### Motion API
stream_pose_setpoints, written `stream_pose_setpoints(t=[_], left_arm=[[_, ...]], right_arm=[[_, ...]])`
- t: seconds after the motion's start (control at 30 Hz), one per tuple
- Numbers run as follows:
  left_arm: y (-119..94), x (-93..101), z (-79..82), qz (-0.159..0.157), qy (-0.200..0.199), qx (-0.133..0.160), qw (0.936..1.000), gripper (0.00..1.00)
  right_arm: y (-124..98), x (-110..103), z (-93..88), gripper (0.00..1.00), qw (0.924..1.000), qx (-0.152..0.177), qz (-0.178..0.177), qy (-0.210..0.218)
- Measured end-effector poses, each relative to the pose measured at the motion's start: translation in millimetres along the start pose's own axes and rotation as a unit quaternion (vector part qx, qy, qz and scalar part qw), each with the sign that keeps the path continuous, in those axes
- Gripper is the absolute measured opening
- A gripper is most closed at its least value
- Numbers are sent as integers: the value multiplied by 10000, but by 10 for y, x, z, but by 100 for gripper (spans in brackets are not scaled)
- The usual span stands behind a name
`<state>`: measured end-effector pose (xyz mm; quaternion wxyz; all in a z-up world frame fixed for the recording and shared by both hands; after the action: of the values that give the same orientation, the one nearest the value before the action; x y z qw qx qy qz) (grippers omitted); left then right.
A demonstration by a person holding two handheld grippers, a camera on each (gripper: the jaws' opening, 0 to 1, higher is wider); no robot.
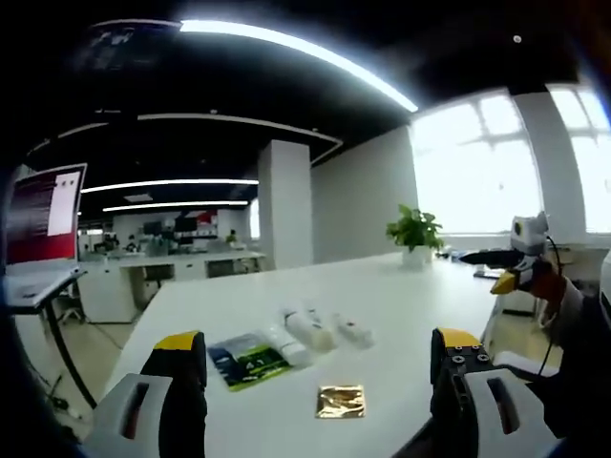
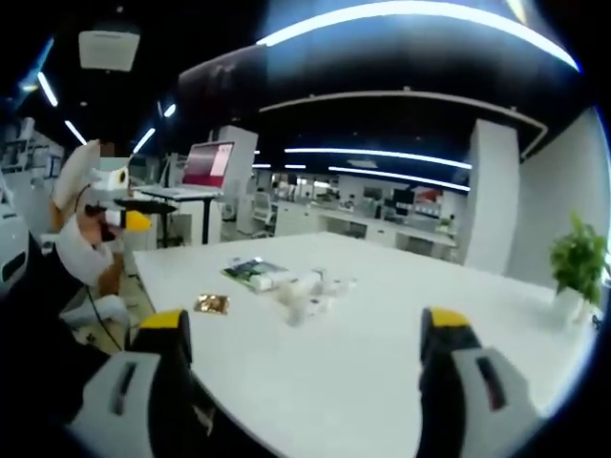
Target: Arrange the skincare products in the storage area until every visible bottle or jar stands upright without overlapping.
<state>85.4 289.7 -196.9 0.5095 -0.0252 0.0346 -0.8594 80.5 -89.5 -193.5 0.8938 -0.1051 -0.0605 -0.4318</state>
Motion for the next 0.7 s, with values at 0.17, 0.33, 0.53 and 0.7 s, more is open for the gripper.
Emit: stream_pose_setpoints(t=[0.17, 0.33, 0.53, 0.7], left_arm=[[12, 25, -43, 12, 70, -116, 9999, 99], [30, 18, -48, 12, 11, -71, 10000, 99], [43, -10, -79, 30, 4, -129, 9999, 99], [60, -12, -67, 2, 36, -111, 9999, 99]], right_arm=[[21, 2, -13, 100, 10000, 6, 24, 36], [64, 23, -17, 100, 10000, -69, 39, 31], [145, 64, -2, 100, 9999, -94, 64, 38], [259, 96, -25, 100, 9997, -133, 152, 159]])
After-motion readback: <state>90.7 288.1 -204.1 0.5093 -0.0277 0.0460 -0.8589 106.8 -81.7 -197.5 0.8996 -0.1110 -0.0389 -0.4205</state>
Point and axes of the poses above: the point that each gripper's makers call its tool centre point, and the gripper's own axes: y roughly forward along the fingers, x roughly to its right, z roughly out of its top, the point moved 6 cm from there along -y, roughly backward along the fingers, and after that the axes turned 4 degrees about z, right-handed, at the moved point
